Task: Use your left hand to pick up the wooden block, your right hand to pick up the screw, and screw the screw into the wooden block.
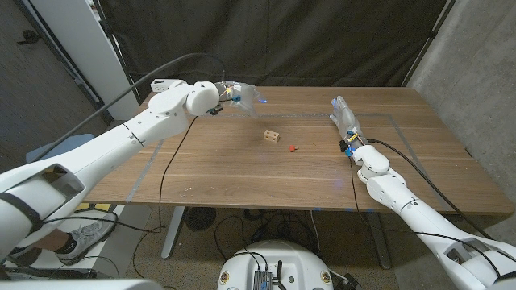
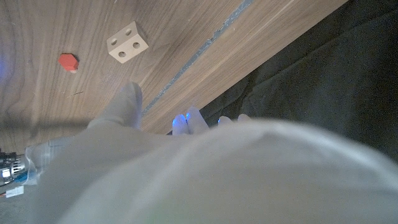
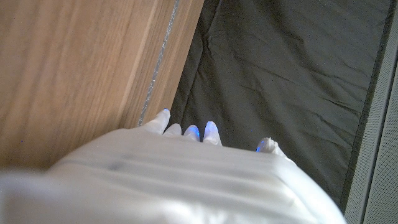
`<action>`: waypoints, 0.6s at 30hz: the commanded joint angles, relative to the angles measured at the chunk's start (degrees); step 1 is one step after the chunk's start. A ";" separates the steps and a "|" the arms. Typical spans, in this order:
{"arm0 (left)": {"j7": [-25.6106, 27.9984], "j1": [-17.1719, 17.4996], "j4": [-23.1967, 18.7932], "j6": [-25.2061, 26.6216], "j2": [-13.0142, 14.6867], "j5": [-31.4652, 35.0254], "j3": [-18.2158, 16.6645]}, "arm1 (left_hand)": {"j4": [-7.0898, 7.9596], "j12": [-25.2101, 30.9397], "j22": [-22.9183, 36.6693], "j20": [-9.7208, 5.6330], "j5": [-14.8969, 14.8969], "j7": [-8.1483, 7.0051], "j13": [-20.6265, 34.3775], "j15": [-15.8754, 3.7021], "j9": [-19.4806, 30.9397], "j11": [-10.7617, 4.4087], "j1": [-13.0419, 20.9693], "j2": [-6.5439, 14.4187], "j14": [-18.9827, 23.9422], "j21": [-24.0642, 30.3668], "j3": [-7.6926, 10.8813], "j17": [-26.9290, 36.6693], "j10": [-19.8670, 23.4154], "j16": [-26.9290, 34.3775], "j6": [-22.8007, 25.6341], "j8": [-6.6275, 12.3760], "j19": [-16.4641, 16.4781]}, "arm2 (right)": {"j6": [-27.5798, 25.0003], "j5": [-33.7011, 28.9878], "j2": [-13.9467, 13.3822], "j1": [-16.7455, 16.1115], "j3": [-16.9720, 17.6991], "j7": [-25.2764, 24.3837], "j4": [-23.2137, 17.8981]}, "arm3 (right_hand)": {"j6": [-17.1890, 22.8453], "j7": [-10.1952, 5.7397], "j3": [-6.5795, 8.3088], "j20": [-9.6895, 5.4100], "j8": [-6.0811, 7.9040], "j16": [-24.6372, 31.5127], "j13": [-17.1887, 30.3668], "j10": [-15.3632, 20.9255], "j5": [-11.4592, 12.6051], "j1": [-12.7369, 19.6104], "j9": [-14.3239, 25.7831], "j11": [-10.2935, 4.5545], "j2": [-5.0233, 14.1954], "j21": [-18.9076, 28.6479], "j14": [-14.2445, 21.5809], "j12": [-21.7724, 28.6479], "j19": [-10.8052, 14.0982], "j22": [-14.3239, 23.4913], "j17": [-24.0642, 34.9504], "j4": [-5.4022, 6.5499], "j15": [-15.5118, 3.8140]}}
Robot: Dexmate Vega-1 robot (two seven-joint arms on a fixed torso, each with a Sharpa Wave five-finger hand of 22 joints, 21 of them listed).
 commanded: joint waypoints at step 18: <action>-5.81 -2.25 3.36 -3.95 -5.85 13.07 3.09 | 0.19 0.08 0.19 2.03 0.19 0.07 0.31 0.22 0.12 0.00 2.65 -0.01 -0.32 0.13 -0.82 0.25 1.73 0.23 0.69 -0.53 -2.32 | 1.06 0.09 1.34 -0.70 -0.12 -0.92 1.13 | 0.54 -0.22 0.19 0.02 0.20 0.38 0.18 0.14 0.29 1.44 0.30 -0.04 -0.13 0.26 -0.20 0.44 0.28 0.32 0.13 -0.89 0.51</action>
